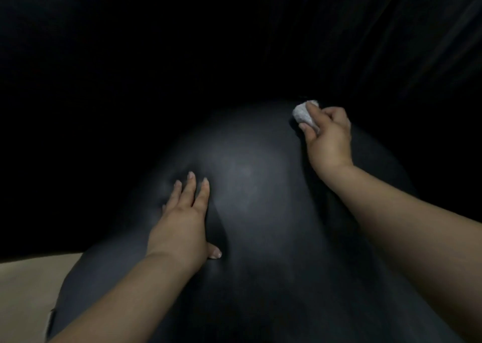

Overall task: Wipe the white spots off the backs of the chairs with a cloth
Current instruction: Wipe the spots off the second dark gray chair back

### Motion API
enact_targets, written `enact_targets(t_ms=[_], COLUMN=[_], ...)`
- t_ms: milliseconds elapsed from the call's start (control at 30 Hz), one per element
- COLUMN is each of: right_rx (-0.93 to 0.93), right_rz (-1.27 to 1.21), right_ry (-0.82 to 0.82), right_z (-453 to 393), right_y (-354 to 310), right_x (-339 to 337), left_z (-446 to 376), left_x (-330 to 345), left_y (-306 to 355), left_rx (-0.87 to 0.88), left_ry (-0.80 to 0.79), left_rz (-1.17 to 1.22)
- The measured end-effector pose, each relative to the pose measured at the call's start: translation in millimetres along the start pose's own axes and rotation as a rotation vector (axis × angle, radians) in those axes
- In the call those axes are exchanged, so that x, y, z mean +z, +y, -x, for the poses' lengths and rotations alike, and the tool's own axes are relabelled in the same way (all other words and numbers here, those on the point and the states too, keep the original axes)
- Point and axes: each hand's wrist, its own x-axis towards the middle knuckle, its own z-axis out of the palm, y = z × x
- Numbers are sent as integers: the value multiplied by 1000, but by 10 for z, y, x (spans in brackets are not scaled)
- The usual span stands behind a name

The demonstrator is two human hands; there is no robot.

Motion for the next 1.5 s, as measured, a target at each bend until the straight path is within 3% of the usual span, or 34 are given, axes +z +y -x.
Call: enact_targets(t_ms=[200,367,467,567,633,767,900,967,1133,1200,1367,1500], right_rx=[132,166,68,-245,-325,85,179,70,-411,-430,-228,-438], right_rz=[103,250,244,201,253,406,341,291,165,112,185,57], right_ry=[37,-108,-205,-323,-301,-127,-178,-235,-398,-326,-222,-377], right_z=[-457,-742,-812,-674,-612,-758,-822,-820,-486,-379,-329,132], right_y=[44,26,-194,-426,-352,70,-96,-222,-408,-337,-439,-625], right_x=[11,103,267,413,389,126,230,305,338,302,451,464], left_z=[-73,-133,-144,-130,-119,-118,-133,-130,-124,-121,-130,-124], left_x=[26,69,84,87,86,87,102,104,86,81,105,94], left_y=[8,49,39,9,-13,-11,-7,-11,-15,-17,-33,-62], left_rx=[-20,-39,-32,-25,-23,-17,-19,-15,-8,-2,2,23], left_ry=[-41,-55,-53,-49,-42,-32,-33,-29,-26,-25,-20,5], left_rz=[-52,-92,-107,-95,-77,-64,-61,-64,-60,-61,-48,-26])
